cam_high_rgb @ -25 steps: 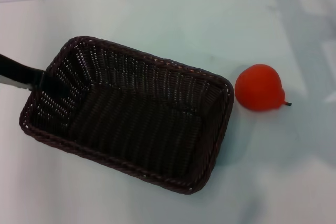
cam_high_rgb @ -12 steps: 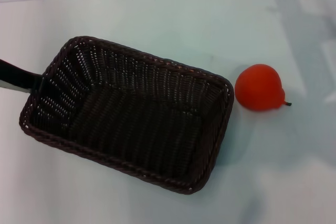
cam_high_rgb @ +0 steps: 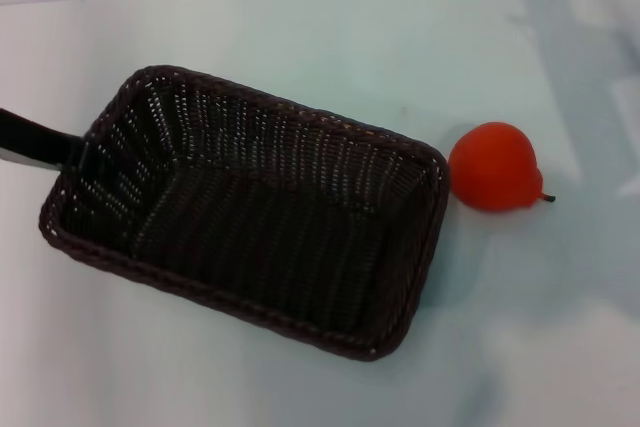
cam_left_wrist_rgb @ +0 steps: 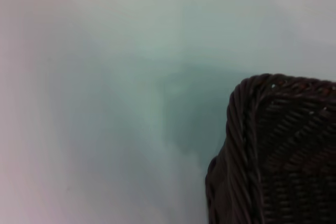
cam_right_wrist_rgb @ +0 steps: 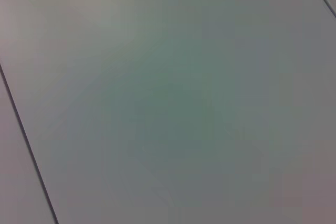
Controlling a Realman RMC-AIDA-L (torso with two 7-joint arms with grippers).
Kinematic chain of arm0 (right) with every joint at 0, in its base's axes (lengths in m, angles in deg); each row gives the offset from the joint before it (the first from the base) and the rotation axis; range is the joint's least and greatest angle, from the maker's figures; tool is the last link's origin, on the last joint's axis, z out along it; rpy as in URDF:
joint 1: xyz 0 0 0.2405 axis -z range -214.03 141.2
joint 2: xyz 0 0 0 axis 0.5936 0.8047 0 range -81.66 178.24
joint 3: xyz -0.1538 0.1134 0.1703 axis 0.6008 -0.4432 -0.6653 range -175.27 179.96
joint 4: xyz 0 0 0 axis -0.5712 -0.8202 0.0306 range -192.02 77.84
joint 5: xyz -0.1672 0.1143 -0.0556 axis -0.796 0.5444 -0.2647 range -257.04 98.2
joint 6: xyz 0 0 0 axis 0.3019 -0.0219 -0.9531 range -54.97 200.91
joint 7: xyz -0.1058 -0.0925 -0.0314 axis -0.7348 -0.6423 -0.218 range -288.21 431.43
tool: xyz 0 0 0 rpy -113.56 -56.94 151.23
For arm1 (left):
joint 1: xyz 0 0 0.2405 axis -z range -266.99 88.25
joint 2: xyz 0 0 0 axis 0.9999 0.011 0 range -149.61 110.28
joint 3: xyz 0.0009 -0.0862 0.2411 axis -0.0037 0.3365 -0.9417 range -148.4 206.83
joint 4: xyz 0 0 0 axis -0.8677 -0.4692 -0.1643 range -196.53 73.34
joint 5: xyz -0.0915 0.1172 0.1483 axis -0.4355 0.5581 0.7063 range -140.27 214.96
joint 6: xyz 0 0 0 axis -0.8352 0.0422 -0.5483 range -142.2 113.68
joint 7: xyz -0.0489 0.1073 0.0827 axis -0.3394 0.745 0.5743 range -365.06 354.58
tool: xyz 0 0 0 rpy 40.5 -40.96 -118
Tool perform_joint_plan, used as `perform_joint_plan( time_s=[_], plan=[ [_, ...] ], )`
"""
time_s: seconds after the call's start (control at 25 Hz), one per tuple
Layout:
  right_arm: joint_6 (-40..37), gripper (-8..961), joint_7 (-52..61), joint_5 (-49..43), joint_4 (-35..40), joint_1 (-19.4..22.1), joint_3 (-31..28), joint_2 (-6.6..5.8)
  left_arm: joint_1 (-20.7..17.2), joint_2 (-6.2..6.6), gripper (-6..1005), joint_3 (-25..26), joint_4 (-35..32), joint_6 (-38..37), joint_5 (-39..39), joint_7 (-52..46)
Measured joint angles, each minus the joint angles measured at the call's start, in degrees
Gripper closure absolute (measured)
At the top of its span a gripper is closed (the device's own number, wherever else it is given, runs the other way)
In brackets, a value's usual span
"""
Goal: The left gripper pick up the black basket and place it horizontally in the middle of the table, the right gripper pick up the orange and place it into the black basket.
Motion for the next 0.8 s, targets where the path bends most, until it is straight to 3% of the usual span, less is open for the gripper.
perform_joint_plan(
  time_s=[0.2,0.44,0.8],
  plan=[
    [1.51,8,0.00,0.00,0.10,-0.43,-0.24,-0.01,-1.46,-0.33,824,3.41,-3.23,-2.59,-5.02,-0.14],
    [1.79,7,0.00,0.00,0.23,-0.86,-0.28,-0.01,-3.84,-0.31,824,11.58,-5.71,-7.30,-15.42,-0.37],
    [1.45,7,0.18,0.00,-0.21,-1.24,-0.34,0.09,-8.51,-0.36,823,19.66,-2.07,-5.01,-25.89,-0.67]
  ],
)
